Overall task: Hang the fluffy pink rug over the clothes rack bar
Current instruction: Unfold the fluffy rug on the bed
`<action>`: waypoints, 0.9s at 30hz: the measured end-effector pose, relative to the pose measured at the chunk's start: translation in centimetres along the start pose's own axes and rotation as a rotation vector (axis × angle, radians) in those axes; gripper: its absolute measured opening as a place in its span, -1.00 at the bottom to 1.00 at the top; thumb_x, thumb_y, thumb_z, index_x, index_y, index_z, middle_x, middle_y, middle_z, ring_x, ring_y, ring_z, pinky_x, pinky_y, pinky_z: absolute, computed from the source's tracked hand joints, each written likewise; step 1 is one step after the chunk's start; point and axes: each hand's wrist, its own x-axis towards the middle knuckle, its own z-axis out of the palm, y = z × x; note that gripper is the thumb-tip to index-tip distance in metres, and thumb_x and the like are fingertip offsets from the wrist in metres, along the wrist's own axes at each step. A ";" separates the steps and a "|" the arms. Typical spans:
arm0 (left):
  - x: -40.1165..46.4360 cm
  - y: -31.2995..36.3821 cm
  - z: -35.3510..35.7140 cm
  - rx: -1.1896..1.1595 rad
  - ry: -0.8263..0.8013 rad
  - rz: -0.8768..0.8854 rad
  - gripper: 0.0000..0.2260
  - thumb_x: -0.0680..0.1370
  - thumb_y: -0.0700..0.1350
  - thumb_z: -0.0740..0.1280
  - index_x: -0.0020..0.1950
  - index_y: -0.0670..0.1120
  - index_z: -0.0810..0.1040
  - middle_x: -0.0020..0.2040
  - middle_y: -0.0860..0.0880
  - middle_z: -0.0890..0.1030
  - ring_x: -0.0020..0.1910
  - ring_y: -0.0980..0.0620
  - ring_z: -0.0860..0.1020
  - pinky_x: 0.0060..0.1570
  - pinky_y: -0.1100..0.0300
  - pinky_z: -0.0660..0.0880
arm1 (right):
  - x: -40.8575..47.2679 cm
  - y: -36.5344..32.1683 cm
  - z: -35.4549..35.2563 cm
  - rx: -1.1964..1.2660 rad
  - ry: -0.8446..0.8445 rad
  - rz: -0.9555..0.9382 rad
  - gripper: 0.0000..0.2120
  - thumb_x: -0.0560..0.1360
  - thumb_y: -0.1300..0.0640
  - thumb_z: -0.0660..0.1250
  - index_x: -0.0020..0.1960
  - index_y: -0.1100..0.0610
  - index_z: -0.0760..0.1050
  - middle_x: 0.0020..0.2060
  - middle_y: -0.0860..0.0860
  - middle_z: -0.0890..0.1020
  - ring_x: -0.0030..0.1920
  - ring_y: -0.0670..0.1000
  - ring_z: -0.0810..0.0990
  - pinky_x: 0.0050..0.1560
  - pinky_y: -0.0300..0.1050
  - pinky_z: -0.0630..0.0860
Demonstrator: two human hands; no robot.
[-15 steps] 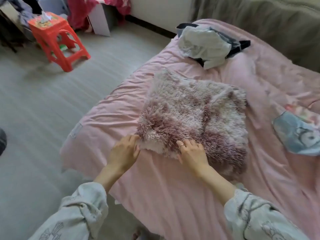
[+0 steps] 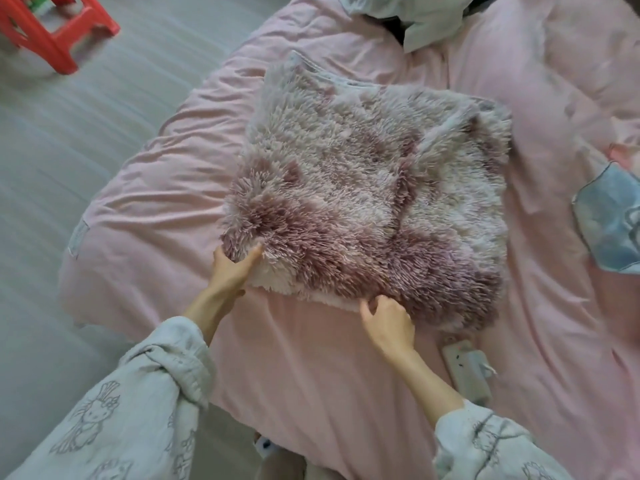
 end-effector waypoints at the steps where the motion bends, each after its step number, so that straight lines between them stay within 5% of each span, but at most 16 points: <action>1: 0.4 0.1 0.1 -0.036 0.000 -0.020 -0.26 0.37 0.18 0.43 0.43 -0.02 0.20 0.34 -0.02 0.40 0.19 -0.08 0.47 0.04 -0.11 0.45 | 0.1 -0.1 -0.1 0.161 -0.023 0.128 -0.54 0.55 -0.07 0.16 0.08 0.31 0.57 0.09 0.25 0.62 0.14 0.24 0.55 0.10 -0.01 0.45; 5: 1.1 0.6 0.4 -0.172 0.004 0.019 -0.57 0.34 -0.04 0.40 0.18 -0.13 0.54 0.00 -0.16 0.62 -0.15 -0.07 0.56 -0.13 0.04 0.48 | 2.0 -0.8 -0.1 1.263 -0.182 0.694 -0.60 0.50 -0.06 0.29 0.11 0.27 0.51 0.07 0.17 0.56 0.02 0.18 0.55 -0.02 0.12 0.53; 8: 0.8 1.1 0.5 0.017 0.143 0.180 -0.85 0.41 -0.13 0.37 -0.02 -0.05 0.56 -0.09 -0.09 0.60 -0.15 -0.02 0.52 -0.13 0.13 0.44 | 4.2 -0.9 -0.2 1.750 -0.310 0.750 -0.59 0.49 -0.13 0.29 0.17 0.15 0.46 0.22 0.14 0.55 0.18 0.20 0.54 0.06 0.20 0.50; 10: 0.6 1.3 0.3 0.165 0.207 0.285 -0.80 0.34 -0.01 0.37 -0.08 -0.05 0.58 -0.07 -0.08 0.62 -0.15 -0.02 0.54 -0.11 0.11 0.47 | 5.4 -1.1 -0.5 1.874 -0.392 0.748 -0.46 0.51 -0.20 0.18 0.33 0.14 0.41 0.28 0.11 0.51 0.29 0.20 0.48 0.15 0.20 0.43; 12: 0.2 1.4 -0.2 0.187 0.206 0.310 -0.70 0.30 0.04 0.38 -0.03 -0.05 0.60 -0.02 -0.10 0.64 -0.11 -0.02 0.57 -0.06 0.07 0.50 | 6.4 -1.4 -0.5 1.861 -0.409 0.770 -0.52 0.55 -0.11 0.12 0.36 0.14 0.41 0.31 0.11 0.50 0.31 0.20 0.47 0.19 0.20 0.43; 17: -0.6 4.9 -2.6 0.117 0.229 0.367 -0.60 0.27 0.00 0.41 0.06 -0.09 0.60 -0.02 -0.04 0.65 -0.11 0.05 0.56 -0.05 0.11 0.48 | 6.8 -3.3 -2.3 1.692 -0.257 0.707 -0.59 0.54 0.21 0.08 0.36 0.19 0.40 0.27 0.13 0.54 0.24 0.17 0.55 -0.16 0.10 0.58; 21: -2.4 6.5 -4.3 0.091 0.269 0.410 -0.68 0.32 -0.09 0.41 0.06 -0.07 0.58 -0.07 -0.05 0.63 -0.10 0.04 0.54 -0.04 0.11 0.47 | 4.7 -4.6 -2.4 1.660 -0.236 0.689 -0.66 0.51 0.20 0.17 0.26 0.18 0.48 0.07 0.12 0.63 -0.07 0.13 0.64 -0.47 -0.10 0.56; 25: -4.2 2.7 -4.9 0.302 0.312 0.218 -0.73 0.32 0.03 0.35 -0.10 -0.11 0.61 -0.10 -0.18 0.66 -0.07 -0.13 0.59 -0.06 0.05 0.48 | 2.4 -2.7 -2.3 1.355 -0.426 0.688 -0.76 0.51 0.20 0.18 0.13 0.16 0.50 -0.11 0.12 0.63 -0.20 0.08 0.60 -0.27 0.03 0.58; 27: -4.1 1.6 -4.9 0.384 0.221 0.110 -0.64 0.23 0.12 0.29 -0.15 -0.11 0.59 -0.13 -0.20 0.66 -0.03 -0.21 0.59 -0.06 0.00 0.51 | 1.6 -1.9 -4.2 1.184 -0.481 0.654 -0.89 0.56 0.14 0.18 0.02 0.09 0.46 -0.23 0.08 0.58 -0.25 0.05 0.55 -0.37 -0.01 0.58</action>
